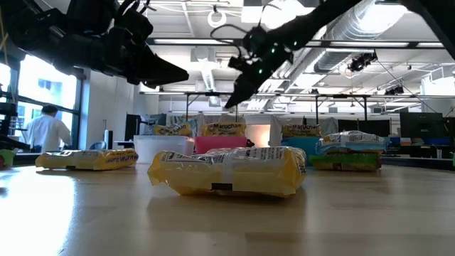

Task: Sort Maruchan noodles
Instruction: Put the blue noodle pack into the transparent bin

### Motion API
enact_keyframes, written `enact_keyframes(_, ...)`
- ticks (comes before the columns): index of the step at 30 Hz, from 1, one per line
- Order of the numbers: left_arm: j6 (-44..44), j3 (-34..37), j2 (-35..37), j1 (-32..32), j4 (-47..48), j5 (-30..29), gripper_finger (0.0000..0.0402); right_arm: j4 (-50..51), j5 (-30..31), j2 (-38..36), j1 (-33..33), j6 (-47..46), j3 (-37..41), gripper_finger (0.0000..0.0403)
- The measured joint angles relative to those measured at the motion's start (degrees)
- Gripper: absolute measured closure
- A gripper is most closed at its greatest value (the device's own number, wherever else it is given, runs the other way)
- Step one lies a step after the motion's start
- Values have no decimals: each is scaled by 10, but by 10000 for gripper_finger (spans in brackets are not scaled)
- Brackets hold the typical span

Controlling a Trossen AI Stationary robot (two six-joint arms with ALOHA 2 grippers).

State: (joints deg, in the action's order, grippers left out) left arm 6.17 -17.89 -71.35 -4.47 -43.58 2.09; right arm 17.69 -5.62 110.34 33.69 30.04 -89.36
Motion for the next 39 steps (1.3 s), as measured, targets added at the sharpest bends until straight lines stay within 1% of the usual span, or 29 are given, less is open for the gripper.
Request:
enact_keyframes(3,0,0,0,0,0,0,319,47,61,-41,-6,8,0,248)
enact_keyframes(5,0,0,0,0,0,0,319,49,91,-75,-8,17,16,280)
enact_keyframes(7,0,0,0,0,0,0,319,12,101,-115,-10,20,61,324)
enact_keyframes(9,0,0,0,0,0,0,319,-56,99,-161,-9,20,134,374)
enact_keyframes(10,0,0,0,0,0,0,319,-95,94,-185,-7,20,177,388)
enact_keyframes(11,0,0,0,0,0,0,319,-138,90,-210,-7,16,221,392)
enact_keyframes(13,0,0,0,0,0,0,319,-215,89,-260,-6,-5,308,382)
enact_keyframes(16,0,0,0,0,0,0,319,-282,91,-332,-16,-42,421,378)
enact_keyframes(21,0,0,0,0,0,-14,319,-322,88,-446,-68,-108,562,400)
enact_keyframes(24,0,0,0,0,0,-15,319,-320,121,-503,-117,-145,615,397)
enact_keyframes(27,0,0,-1,1,-1,-15,321,-288,181,-548,-173,-164,640,400)
enact_keyframes(30,0,0,-5,1,-1,-15,324,-210,242,-575,-226,-188,634,401)
enact_keyframes(36,0,0,-12,1,-1,-18,328,-83,327,-582,-313,-254,595,400)
enact_keyframes(39,0,0,-12,1,-1,-28,328,-19,357,-582,-347,-297,580,400)
